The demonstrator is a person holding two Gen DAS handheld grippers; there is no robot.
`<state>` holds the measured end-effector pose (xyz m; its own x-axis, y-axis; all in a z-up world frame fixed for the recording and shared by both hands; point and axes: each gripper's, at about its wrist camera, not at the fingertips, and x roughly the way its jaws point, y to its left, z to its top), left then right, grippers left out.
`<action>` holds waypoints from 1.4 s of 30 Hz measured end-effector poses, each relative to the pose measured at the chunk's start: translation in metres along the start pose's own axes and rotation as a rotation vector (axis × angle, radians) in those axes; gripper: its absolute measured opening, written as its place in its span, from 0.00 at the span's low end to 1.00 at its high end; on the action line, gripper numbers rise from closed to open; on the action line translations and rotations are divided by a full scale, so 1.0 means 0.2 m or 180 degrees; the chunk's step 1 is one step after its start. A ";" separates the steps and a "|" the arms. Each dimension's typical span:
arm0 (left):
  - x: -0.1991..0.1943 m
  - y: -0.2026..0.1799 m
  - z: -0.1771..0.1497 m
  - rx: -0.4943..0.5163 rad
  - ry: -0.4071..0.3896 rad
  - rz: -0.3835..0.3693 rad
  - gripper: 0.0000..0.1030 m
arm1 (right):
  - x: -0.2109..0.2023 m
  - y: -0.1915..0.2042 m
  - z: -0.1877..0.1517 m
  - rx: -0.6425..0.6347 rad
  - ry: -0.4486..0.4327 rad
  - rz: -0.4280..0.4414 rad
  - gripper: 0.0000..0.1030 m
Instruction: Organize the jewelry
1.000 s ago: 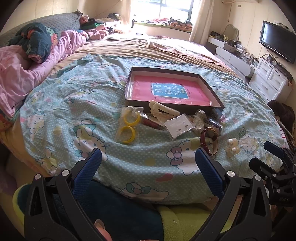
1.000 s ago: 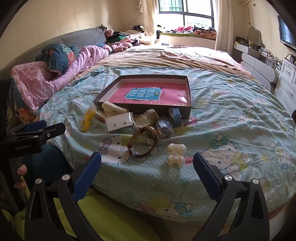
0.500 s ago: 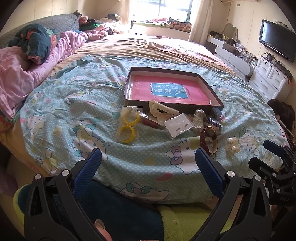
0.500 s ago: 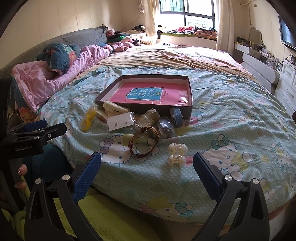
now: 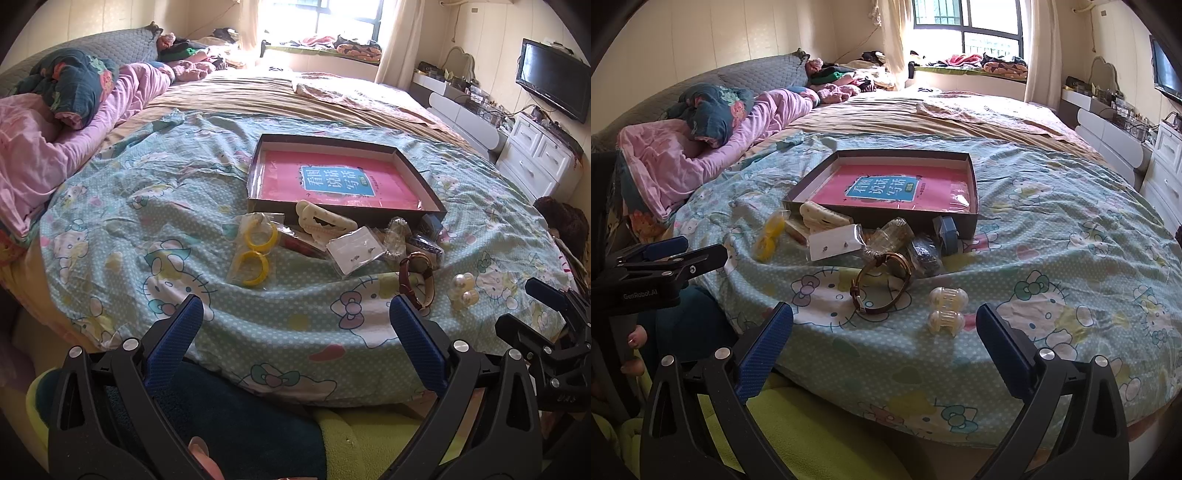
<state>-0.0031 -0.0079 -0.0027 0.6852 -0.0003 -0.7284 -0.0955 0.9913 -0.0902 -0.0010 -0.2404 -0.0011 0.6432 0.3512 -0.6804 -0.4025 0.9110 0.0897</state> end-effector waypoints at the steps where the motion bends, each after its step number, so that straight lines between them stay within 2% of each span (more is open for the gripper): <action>1: 0.00 0.00 0.00 0.0000 0.0000 0.0001 0.92 | 0.00 0.00 0.00 -0.0001 -0.0002 0.0000 0.96; 12: 0.01 0.02 0.02 -0.0007 -0.0013 0.0038 0.92 | 0.00 0.00 0.03 -0.0012 -0.0064 0.0051 0.96; 19: 0.04 0.05 0.08 -0.0050 0.0011 0.0055 0.92 | 0.05 -0.07 0.11 0.0100 -0.0097 0.0093 0.96; 27: 0.11 0.18 0.15 -0.0197 0.0018 0.0181 0.92 | 0.10 -0.16 0.14 0.0202 -0.0133 0.0001 0.96; 31: 0.20 0.25 0.15 -0.0242 0.0151 0.0325 0.92 | 0.14 -0.20 0.14 0.0234 -0.0103 -0.0067 0.96; 35: 0.30 0.30 0.13 -0.0280 0.0316 0.0317 0.92 | 0.19 -0.24 0.11 0.0237 -0.0044 -0.0124 0.96; 41: 0.44 0.28 0.13 -0.0187 0.0501 0.0199 0.92 | 0.26 -0.27 0.08 0.0202 0.0063 -0.0163 0.96; 42: 0.45 0.28 0.14 -0.0172 0.0510 0.0110 0.92 | 0.28 -0.27 0.07 0.0197 0.0087 -0.0168 0.96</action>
<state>0.0739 0.0509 -0.0548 0.5572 0.0084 -0.8303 -0.1585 0.9826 -0.0964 0.0654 -0.2669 -0.0332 0.6440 0.2971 -0.7050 -0.3269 0.9400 0.0975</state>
